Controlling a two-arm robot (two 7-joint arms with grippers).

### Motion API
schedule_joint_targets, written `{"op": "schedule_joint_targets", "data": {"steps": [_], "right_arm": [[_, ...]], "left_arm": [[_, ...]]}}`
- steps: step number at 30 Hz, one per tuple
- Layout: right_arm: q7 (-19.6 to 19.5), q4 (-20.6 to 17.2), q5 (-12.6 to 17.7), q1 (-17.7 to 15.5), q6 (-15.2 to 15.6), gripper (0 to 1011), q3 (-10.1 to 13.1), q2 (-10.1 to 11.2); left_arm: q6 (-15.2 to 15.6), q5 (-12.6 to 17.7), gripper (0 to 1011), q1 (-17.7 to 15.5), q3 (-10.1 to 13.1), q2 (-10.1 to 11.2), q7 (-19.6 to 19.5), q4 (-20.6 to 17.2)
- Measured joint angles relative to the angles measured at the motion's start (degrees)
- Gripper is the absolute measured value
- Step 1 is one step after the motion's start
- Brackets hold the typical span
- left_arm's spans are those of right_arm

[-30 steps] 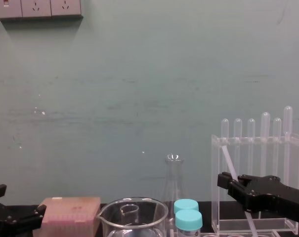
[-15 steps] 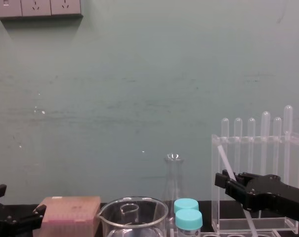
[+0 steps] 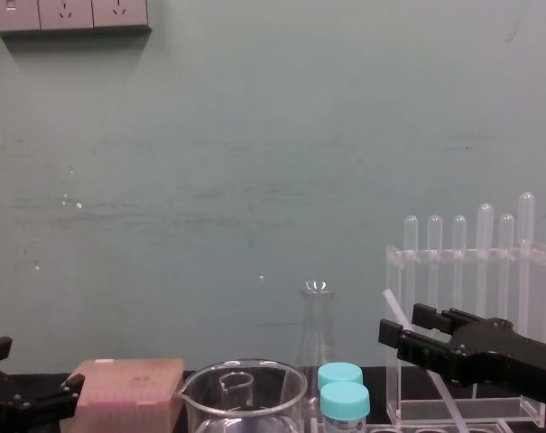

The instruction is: Pick up the stirring rod with one hand, then place it down.

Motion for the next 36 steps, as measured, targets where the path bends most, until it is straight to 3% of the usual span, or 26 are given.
{"op": "schedule_joint_targets", "data": {"steps": [3, 13, 19, 26, 28, 32, 36], "right_arm": [[0.0, 0.0, 0.0, 0.0, 0.0, 760, 0.0, 0.0], [0.0, -0.1, 0.0, 0.0, -0.1, 1003, 0.0, 0.0], [-0.6, -2.6, -0.7, 0.0, -2.9, 1000, 0.2, -0.1], [-6.2, -7.2, -4.5, -1.2, -7.4, 1000, 2.2, -0.5], [-9.9, -8.8, -6.5, -2.1, -7.7, 1002, 3.3, -0.6], [-16.1, -11.6, -9.6, -4.3, -5.8, 1002, 5.8, -0.3], [-19.2, -13.5, -10.9, -6.6, -3.0, 1000, 7.3, 0.3]], "left_arm": [[0.0, 0.0, 1000, 0.0, 0.0, 0.0, 0.0, 0.0], [0.0, 0.0, 1000, 0.0, 0.0, 0.0, 0.0, 0.0], [0.0, 0.0, 1000, 0.0, 0.0, 0.0, 0.0, 0.0], [0.0, 0.0, 1000, 0.0, 0.0, 0.0, 0.0, 0.0], [0.0, 0.0, 1000, 0.0, 0.0, 0.0, 0.0, 0.0], [0.0, 0.0, 1000, 0.0, 0.0, 0.0, 0.0, 0.0], [0.0, 0.0, 1000, 0.0, 0.0, 0.0, 0.0, 0.0]]}}
